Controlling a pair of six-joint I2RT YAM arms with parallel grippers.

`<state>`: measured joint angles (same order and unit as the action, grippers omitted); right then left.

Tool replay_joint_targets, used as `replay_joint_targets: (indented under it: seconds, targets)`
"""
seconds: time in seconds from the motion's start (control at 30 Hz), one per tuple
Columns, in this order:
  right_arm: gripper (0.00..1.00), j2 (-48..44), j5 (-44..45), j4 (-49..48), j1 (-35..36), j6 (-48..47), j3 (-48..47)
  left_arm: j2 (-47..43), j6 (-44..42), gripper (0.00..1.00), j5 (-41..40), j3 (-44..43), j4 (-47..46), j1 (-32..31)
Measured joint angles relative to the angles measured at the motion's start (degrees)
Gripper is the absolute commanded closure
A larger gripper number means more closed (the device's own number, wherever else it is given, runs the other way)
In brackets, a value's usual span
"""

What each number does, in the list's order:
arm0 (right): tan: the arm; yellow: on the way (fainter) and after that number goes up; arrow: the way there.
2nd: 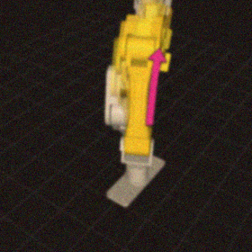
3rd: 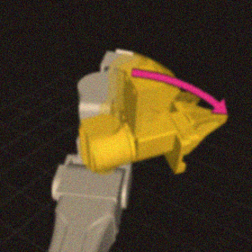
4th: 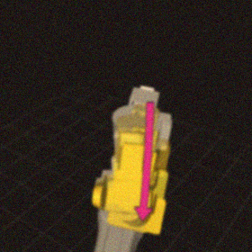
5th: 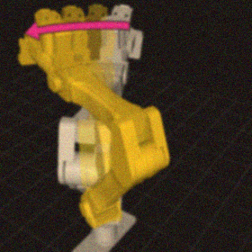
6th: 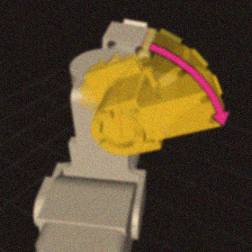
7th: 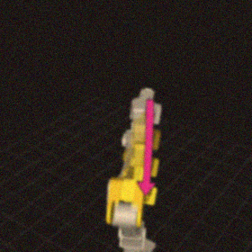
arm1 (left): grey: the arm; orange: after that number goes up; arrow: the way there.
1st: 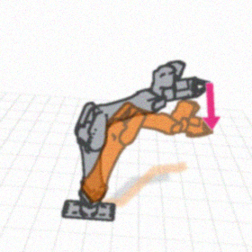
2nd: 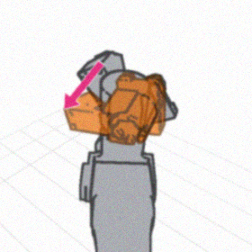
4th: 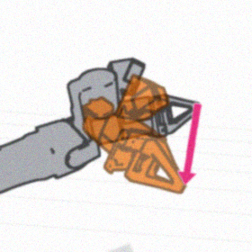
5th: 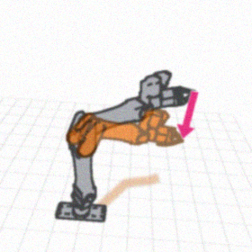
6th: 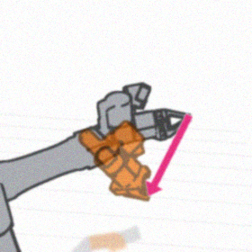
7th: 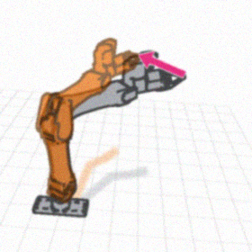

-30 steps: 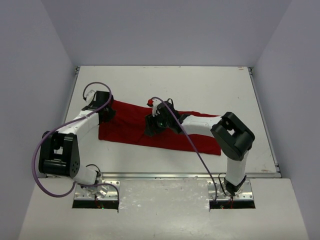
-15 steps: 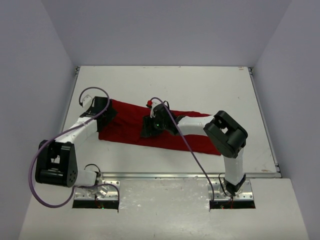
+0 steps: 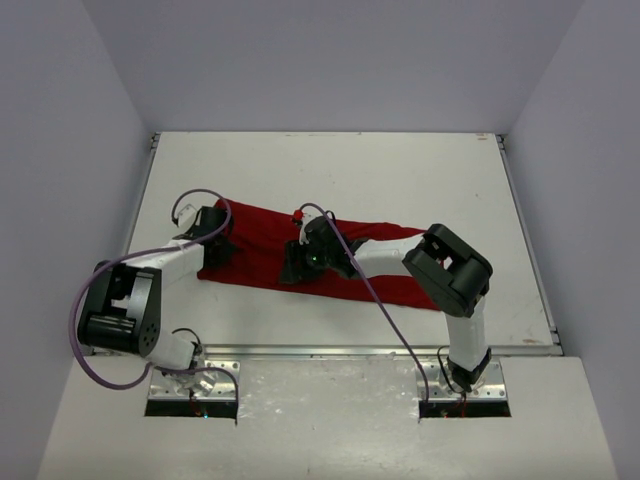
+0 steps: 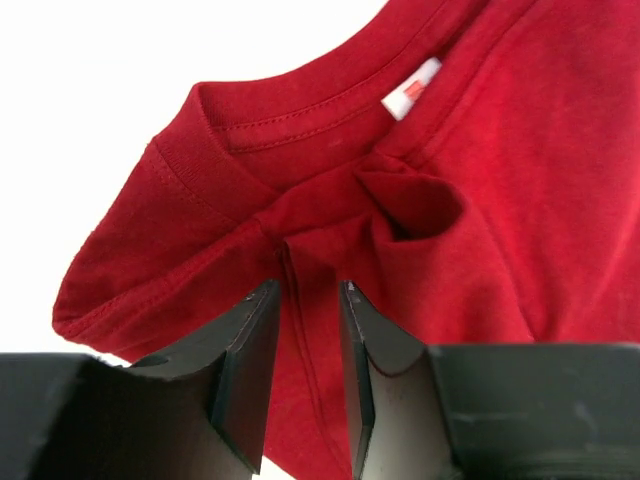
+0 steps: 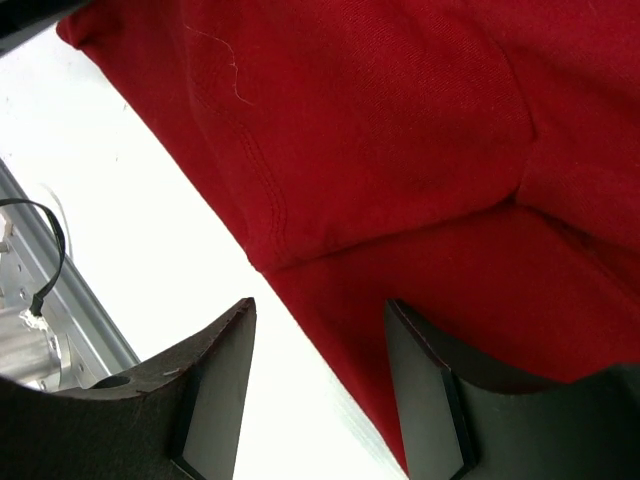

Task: Fold and stack the t-shirts
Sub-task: Fold the tshirt

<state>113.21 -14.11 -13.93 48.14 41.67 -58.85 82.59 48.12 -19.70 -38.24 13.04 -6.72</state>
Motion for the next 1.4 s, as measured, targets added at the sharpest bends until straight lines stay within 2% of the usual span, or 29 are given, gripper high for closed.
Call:
replay_joint_targets:
  seconds: [0.2,0.33,0.47,0.57,0.6,0.63,0.73,1.13,1.4]
  targets:
    - [0.46,0.00,-0.04,0.00,0.00,-0.02,0.11,3.32,0.42,0.71,0.13,-0.63,-0.07,0.00]
    - [0.46,0.00,-0.04,-0.02,0.00,-0.02,0.11,3.41,0.50,0.80,0.13,-0.66,-0.37,0.00]
    - [0.46,0.00,-0.04,0.00,0.00,-0.02,0.11,3.45,0.52,0.77,0.15,-0.87,-0.42,0.00]
    - [0.46,-0.02,-0.07,0.00,0.00,-0.02,0.11,3.45,0.61,0.79,0.15,-1.27,-0.42,0.00]
    - [0.46,-0.02,-0.04,-0.02,0.00,-0.02,0.13,3.45,0.61,0.82,0.15,-1.51,-0.39,0.00]
    - [0.46,-0.04,-0.04,0.00,0.00,-0.02,0.13,3.45,0.63,0.94,0.15,-1.68,-0.44,0.00]
    - [0.46,-0.20,-0.07,0.00,0.00,-0.02,0.26,3.45,0.63,1.00,0.28,-2.29,-0.48,-0.02]
    - [0.46,-0.31,-0.04,-0.07,0.00,-0.04,0.68,2.78,0.63,1.00,1.20,-2.14,-0.74,-0.11]
    - [0.46,-0.31,-0.22,-0.07,0.00,-0.04,0.68,-7.82,2.43,1.00,0.35,0.55,1.42,-0.11]
